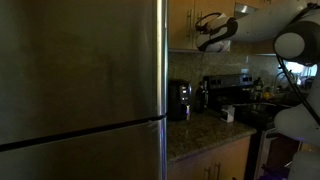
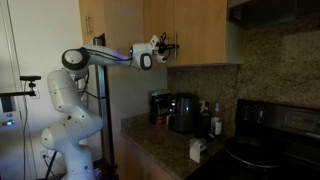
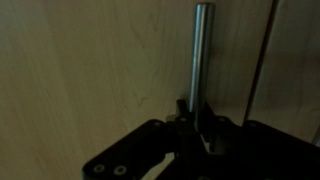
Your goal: Open the door on the right of the kitchen cabinet
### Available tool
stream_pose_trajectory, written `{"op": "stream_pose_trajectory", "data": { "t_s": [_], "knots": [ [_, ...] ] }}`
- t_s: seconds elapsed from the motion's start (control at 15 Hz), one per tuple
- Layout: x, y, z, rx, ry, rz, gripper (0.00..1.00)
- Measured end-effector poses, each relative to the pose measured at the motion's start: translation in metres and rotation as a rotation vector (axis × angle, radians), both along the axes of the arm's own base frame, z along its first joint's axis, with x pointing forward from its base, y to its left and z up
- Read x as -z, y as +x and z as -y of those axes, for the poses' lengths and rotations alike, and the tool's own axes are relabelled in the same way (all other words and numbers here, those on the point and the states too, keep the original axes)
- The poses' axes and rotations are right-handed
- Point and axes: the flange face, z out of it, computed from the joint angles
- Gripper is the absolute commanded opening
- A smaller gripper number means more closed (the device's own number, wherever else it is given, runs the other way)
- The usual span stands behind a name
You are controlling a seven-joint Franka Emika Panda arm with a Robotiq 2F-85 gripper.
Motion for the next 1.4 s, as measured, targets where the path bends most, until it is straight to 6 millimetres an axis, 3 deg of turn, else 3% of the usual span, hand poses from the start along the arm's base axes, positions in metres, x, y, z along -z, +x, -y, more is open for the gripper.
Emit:
{"op": "stream_pose_trajectory", "data": {
  "t_s": [0.33,0.8,1.2,1.4],
  "knots": [
    [-0.002,-0.005,0.001,0.002,0.022,0.003,0.00],
    [0.006,-0.097,0.011,0.120,0.076,0.048,0.00],
    [0.012,-0.127,0.017,0.216,0.050,0.084,0.00],
    [0.016,-0.152,0.028,0.277,0.039,0.103,0.00]
  ]
}}
